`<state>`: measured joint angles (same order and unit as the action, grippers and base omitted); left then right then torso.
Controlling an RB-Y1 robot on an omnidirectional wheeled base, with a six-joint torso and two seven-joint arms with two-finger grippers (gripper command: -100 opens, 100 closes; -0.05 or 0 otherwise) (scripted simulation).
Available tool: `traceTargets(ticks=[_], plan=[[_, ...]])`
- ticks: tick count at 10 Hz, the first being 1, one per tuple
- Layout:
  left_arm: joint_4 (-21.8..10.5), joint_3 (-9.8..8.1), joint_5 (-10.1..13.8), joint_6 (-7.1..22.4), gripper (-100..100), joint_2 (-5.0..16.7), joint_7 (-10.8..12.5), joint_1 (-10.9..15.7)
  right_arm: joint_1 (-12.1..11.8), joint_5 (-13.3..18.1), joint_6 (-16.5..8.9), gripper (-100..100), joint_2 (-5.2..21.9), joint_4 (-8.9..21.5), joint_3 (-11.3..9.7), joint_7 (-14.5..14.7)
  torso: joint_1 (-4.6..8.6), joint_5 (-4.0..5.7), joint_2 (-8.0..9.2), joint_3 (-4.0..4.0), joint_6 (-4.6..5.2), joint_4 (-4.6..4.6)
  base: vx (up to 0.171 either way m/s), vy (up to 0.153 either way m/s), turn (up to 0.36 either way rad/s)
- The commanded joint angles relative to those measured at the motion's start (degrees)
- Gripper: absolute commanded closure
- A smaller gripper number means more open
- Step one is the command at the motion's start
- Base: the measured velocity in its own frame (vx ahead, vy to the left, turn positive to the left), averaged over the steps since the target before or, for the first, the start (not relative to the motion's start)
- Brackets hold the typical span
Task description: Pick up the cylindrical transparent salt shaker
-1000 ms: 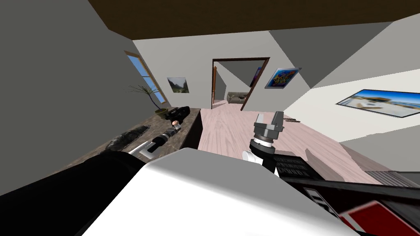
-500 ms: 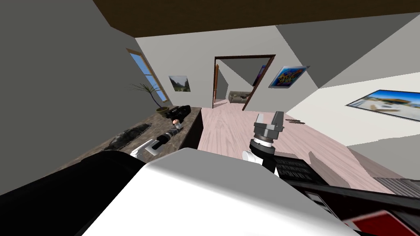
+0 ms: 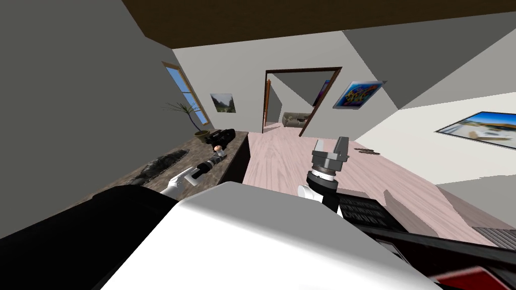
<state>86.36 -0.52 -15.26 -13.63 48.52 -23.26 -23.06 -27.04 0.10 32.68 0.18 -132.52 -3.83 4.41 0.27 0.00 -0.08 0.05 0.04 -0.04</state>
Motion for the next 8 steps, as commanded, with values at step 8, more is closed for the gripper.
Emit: traceTargets(ticks=[8], plan=[[-14.04, 8.77, 2.34, -6.60, -100, 3.03, 0.53, 12.70, 0.00, 0.00, 0.00, 0, 0.00, 0.00, 0.00, 0.00, -0.02, 0.00, 0.02, -0.01, -0.01, 0.00, -0.015, -0.032, 0.060]])
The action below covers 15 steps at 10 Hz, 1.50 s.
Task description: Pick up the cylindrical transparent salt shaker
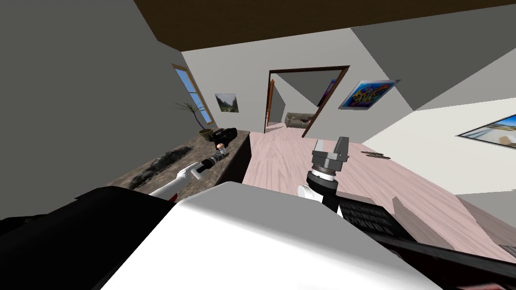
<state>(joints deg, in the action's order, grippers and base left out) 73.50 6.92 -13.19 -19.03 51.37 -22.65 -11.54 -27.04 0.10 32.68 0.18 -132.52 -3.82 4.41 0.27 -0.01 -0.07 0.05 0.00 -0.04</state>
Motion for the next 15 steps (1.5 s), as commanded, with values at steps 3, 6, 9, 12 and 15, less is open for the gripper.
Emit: traceTargets(ticks=[3, 6, 9, 12, 15], plan=[[-4.99, 1.69, 0.27, -1.21, -100, 0.18, -0.08, 4.44, 0.01, 0.00, 0.00, 0, 0.00, 0.00, 0.00, 0.00, 0.00, 0.01, 0.01, -0.01, 0.04, 0.01, -0.016, -0.025, 0.020], [-9.76, 4.67, 1.07, -3.29, -100, 1.26, 0.15, 9.39, 0.01, 0.00, 0.00, 0, 0.00, 0.00, 0.00, 0.00, 0.05, 0.02, 0.02, -0.02, 0.02, 0.01, -0.018, -0.034, 0.066], [-15.04, 7.65, 1.87, -5.37, -100, 2.34, 0.38, 14.34, 0.01, 0.00, 0.00, 0, 0.00, 0.00, 0.00, 0.00, 0.05, 0.02, 0.04, -0.02, 0.02, 0.01, -0.021, -0.035, 0.062], [-20.16, 10.63, 2.67, -7.45, -100, 3.42, 0.61, 19.29, 0.01, 0.00, 0.00, 0, 0.00, 0.00, 0.00, 0.00, 0.05, 0.02, 0.01, -0.01, 0.02, 0.01, -0.018, -0.034, 0.062], [-25.01, 13.61, 3.48, -9.53, -100, 4.50, 0.84, 23.48, 0.00, 0.00, 0.00, 0, 0.00, 0.00, 0.00, 0.00, -0.02, 0.00, 0.03, -0.02, -0.01, 0.00, -0.020, -0.024, 0.063]])
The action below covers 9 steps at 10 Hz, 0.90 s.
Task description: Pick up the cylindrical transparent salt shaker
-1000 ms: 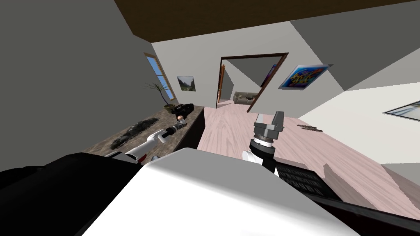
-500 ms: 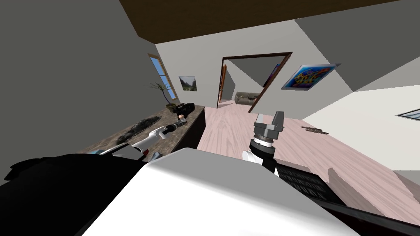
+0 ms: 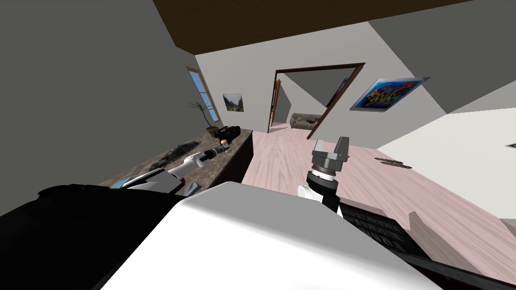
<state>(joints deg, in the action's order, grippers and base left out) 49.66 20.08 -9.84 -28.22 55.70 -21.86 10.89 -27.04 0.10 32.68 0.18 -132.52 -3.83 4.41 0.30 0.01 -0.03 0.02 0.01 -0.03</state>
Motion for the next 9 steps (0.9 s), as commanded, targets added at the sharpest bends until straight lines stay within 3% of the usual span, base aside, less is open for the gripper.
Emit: traceTargets(ticks=[1, 2, 3, 7, 8, 9], plan=[[-2.32, 0.45, 0.12, -0.34, -100, 0.17, 0.05, 1.81, 0.00, 0.00, 0.00, 0, 0.00, 0.00, 0.00, 0.00, 0.00, 0.00, 0.00, 0.00, 0.00, 0.00, -0.014, -0.024, -0.002], [-0.97, 0.13, 0.17, -0.16, -100, 0.17, -0.06, 0.69, 0.00, 0.00, 0.00, 0, 0.00, 0.00, 0.00, 0.00, -0.05, 0.00, -0.03, 0.01, 0.00, 0.00, -0.004, -0.007, -0.003], [-1.07, 0.11, 0.20, -0.18, 100, 0.19, -0.09, 0.73, 0.00, 0.00, 0.00, 0, 0.00, 0.00, 0.00, 0.00, -0.10, -0.02, -0.05, 0.03, -0.01, -0.01, 0.000, 0.000, 0.000], [-1.03, 0.16, 0.17, -0.20, 100, 0.14, -0.11, 0.71, 0.00, 0.00, 0.00, 0, 0.00, 0.00, 0.00, 0.00, -0.21, -0.03, -0.10, 0.05, -0.03, 0.00, 0.000, 0.000, 0.000], [-1.03, 0.17, 0.17, -0.20, 0, 0.14, -0.11, 0.71, 0.00, 0.00, 0.00, 0, 0.00, 0.00, 0.00, 0.00, -0.20, -0.03, -0.10, 0.05, -0.03, 0.00, 0.000, 0.000, 0.000], [1.84, -2.53, -0.68, 1.74, 100, -0.91, -0.18, -2.16, 0.00, 0.00, 0.00, 0, 0.00, 0.00, 0.00, 0.00, -0.20, -0.02, -0.10, 0.05, -0.03, 0.00, 0.028, 0.044, -0.113]])
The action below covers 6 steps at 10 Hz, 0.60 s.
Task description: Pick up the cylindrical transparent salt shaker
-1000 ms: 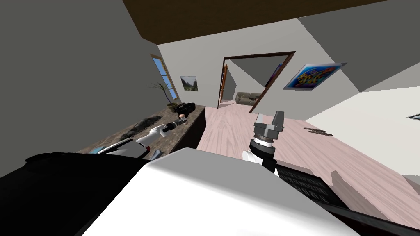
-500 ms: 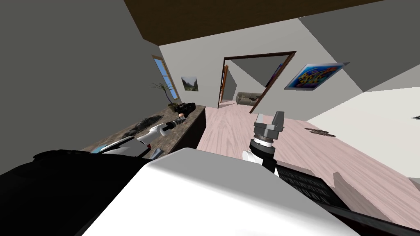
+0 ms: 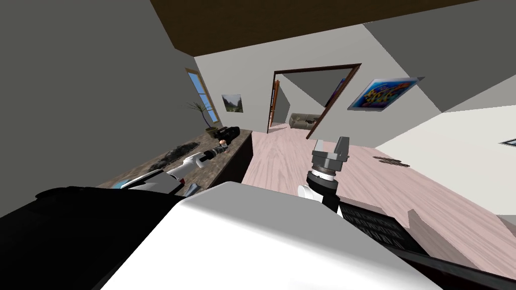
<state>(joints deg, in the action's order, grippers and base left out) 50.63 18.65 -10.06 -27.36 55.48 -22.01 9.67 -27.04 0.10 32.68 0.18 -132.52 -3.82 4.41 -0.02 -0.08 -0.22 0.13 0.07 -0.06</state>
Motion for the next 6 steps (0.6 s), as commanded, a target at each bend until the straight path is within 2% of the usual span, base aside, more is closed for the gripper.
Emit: traceTargets(ticks=[1, 2, 4, 5, 6], plan=[[2.00, -1.10, -0.46, 0.88, 100, -0.70, -0.03, -1.92, 0.00, 0.00, 0.00, 0, 0.00, 0.00, 0.00, 0.00, 0.00, 0.00, 0.00, 0.00, 0.00, 0.00, 0.032, 0.063, -0.079], [4.00, -3.56, -1.26, 2.96, 100, -1.78, -0.26, -3.93, 0.00, 0.00, 0.00, 0, 0.00, 0.00, 0.00, 0.00, -0.12, -0.05, -0.09, 0.07, 0.02, -0.04, 0.038, 0.067, -0.108], [6.31, -4.08, -1.26, 2.96, 100, -1.78, -0.26, -6.76, 0.00, 0.00, 0.00, 0, 0.00, 0.00, 0.00, 0.00, -0.28, -0.23, -0.42, 0.31, 0.15, -0.20, 0.025, 0.037, -0.049], [7.30, -4.08, -1.26, 2.96, 100, -1.78, -0.26, -6.87, 0.00, 0.00, 0.00, 0, 0.00, 0.00, 0.00, 0.00, -0.25, -0.30, -0.44, 0.37, 0.09, -0.30, 0.006, 0.000, 0.020], [8.87, -6.82, -2.06, 5.04, 100, -2.86, -0.49, -8.68, 0.00, 0.00, 0.00, 0, 0.00, 0.00, 0.00, 0.00, -0.19, -0.37, -0.42, 0.40, 0.11, -0.37, 0.013, 0.021, -0.109]])
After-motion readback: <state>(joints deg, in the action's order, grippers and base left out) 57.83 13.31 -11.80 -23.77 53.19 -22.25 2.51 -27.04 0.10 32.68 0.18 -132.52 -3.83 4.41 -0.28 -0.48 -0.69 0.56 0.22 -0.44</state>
